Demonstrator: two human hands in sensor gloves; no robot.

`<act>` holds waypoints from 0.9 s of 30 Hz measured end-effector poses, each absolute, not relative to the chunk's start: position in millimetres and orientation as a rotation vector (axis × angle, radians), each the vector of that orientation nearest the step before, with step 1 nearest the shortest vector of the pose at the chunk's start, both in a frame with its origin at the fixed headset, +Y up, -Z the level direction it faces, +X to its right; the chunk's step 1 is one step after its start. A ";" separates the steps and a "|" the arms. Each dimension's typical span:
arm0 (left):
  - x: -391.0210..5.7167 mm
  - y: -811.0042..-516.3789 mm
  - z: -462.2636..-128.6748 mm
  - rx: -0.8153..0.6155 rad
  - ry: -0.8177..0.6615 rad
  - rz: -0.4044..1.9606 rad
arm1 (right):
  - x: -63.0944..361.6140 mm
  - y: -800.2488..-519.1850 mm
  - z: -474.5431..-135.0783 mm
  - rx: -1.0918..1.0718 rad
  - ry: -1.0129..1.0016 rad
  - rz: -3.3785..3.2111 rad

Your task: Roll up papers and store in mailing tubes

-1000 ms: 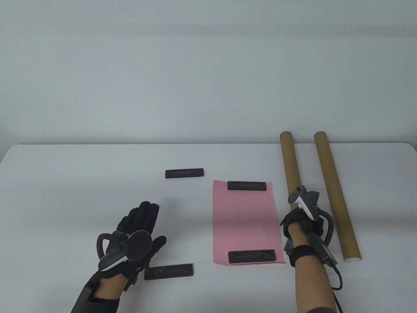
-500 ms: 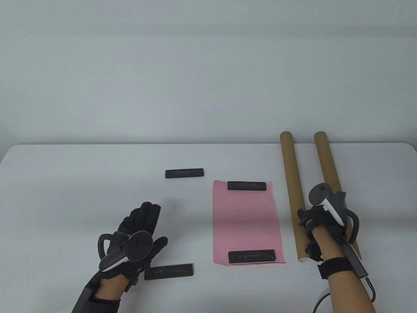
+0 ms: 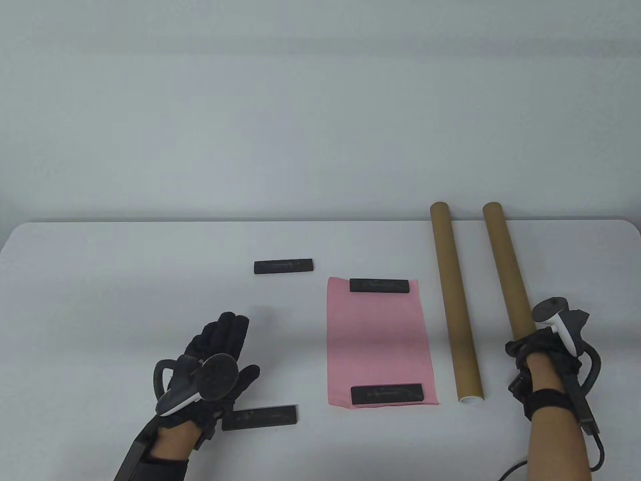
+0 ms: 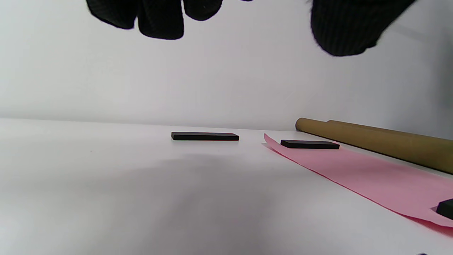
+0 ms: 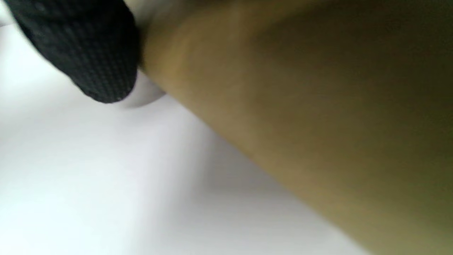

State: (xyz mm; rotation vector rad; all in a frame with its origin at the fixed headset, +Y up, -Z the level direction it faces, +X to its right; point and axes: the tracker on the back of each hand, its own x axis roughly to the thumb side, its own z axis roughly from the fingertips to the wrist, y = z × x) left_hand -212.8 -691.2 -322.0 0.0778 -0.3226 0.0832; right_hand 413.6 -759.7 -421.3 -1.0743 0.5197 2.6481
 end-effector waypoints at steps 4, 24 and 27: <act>-211.5 -692.3 -322.6 0.074 -0.320 0.090 | 411.2 -761.6 -427.4 -1.106 0.512 2.688; -212.3 -693.2 -322.5 0.066 -0.336 0.180 | 326.3 -646.6 -326.2 -0.350 -0.602 3.174; -215.6 -692.9 -322.4 0.060 -0.326 0.260 | 326.4 -668.6 -313.9 -0.197 -0.863 3.109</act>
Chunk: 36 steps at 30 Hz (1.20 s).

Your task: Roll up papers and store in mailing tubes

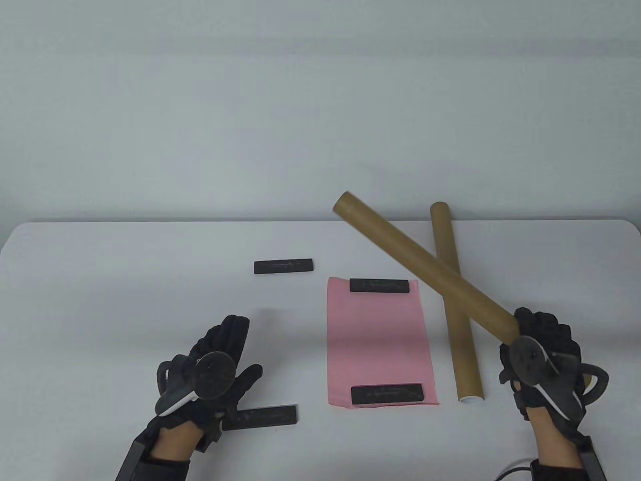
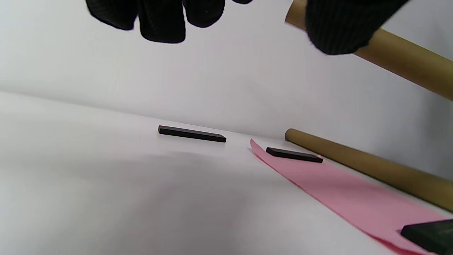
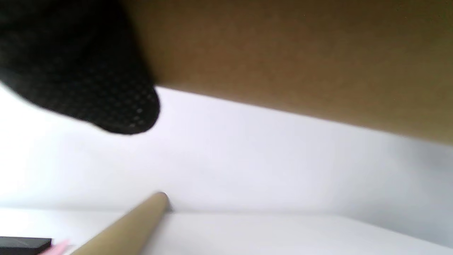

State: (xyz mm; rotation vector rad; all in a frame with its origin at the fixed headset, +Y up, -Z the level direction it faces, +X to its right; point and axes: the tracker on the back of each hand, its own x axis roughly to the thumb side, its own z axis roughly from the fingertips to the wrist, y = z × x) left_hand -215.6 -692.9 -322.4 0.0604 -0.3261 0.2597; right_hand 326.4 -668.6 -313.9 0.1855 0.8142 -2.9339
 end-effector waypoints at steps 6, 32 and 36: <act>-220.6 -680.2 -320.9 0.127 -0.384 0.480 | 339.9 -677.2 -311.1 -0.179 0.830 -3.067; -200.2 -638.7 -286.3 0.404 -0.779 0.760 | 318.9 -676.6 -313.9 -0.557 0.382 -3.150; -195.3 -627.2 -272.0 0.565 -0.781 0.555 | 315.1 -674.2 -313.9 -0.585 0.348 -3.166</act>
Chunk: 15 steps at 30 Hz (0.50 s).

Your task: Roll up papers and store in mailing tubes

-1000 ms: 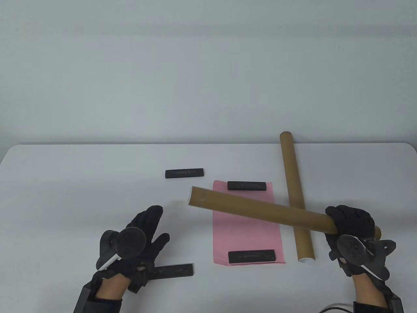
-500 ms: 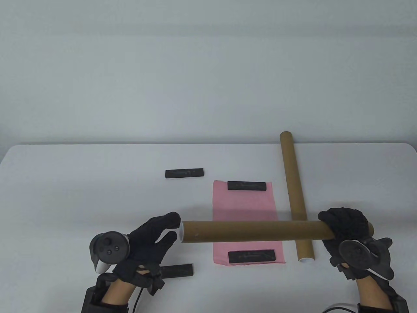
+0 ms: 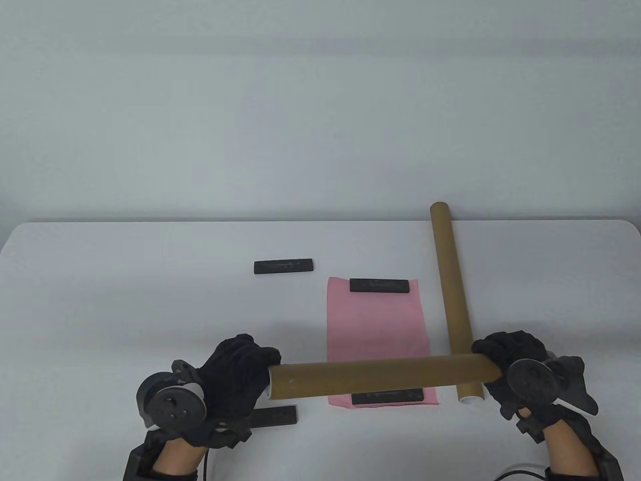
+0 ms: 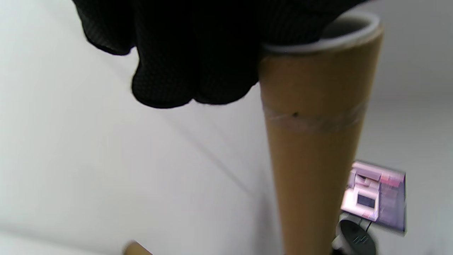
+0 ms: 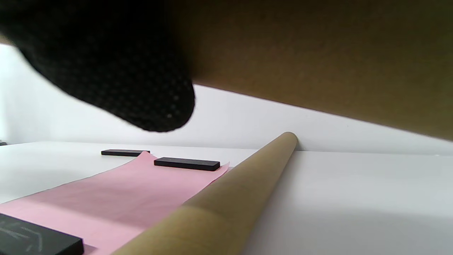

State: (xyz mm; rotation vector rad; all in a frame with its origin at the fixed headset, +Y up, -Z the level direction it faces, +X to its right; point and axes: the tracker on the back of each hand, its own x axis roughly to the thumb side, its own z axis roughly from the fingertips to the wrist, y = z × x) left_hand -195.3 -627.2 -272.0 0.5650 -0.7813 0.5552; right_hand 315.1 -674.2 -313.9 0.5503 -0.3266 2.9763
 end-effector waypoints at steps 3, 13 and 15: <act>-194.1 -626.2 -270.1 0.592 -0.762 0.395 | 314.1 -674.0 -313.8 0.562 -0.299 2.983; -195.8 -624.9 -269.9 0.639 -0.761 0.400 | 315.5 -674.5 -314.4 0.561 -0.277 2.972; -197.6 -625.0 -270.5 0.637 -0.743 0.381 | 316.5 -673.0 -314.7 0.549 -0.291 2.980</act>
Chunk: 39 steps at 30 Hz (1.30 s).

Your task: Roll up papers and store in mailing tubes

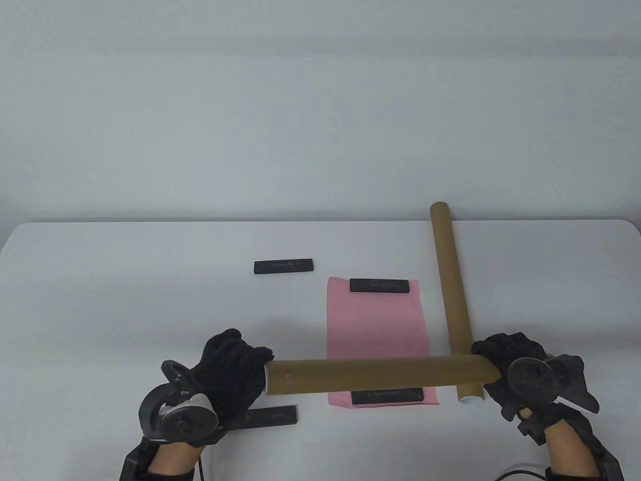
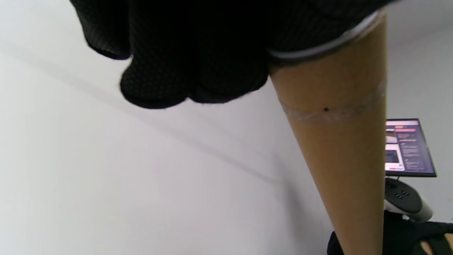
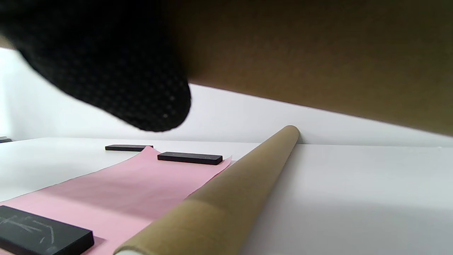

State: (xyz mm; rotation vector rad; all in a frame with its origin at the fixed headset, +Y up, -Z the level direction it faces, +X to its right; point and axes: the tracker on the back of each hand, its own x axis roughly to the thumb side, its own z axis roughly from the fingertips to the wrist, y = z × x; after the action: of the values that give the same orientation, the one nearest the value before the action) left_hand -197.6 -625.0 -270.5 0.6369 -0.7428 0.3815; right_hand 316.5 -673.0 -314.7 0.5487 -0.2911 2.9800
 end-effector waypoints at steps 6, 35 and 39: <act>-223.2 -639.8 -305.9 0.257 -0.262 0.158 | 328.9 -660.0 -303.7 0.369 -0.465 3.083; -276.8 -752.2 -376.2 -0.350 0.324 -0.110 | 323.5 -657.3 -298.6 0.290 -0.569 3.169; -277.9 -751.8 -375.6 -0.340 0.328 -0.115 | 324.4 -657.3 -298.9 0.288 -0.559 3.168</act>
State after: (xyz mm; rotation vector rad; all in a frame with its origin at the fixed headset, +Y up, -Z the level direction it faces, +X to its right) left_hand -277.9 -751.8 -375.6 -0.3397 0.3275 -0.1150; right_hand 324.4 -657.3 -298.9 0.2883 -0.5593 3.1675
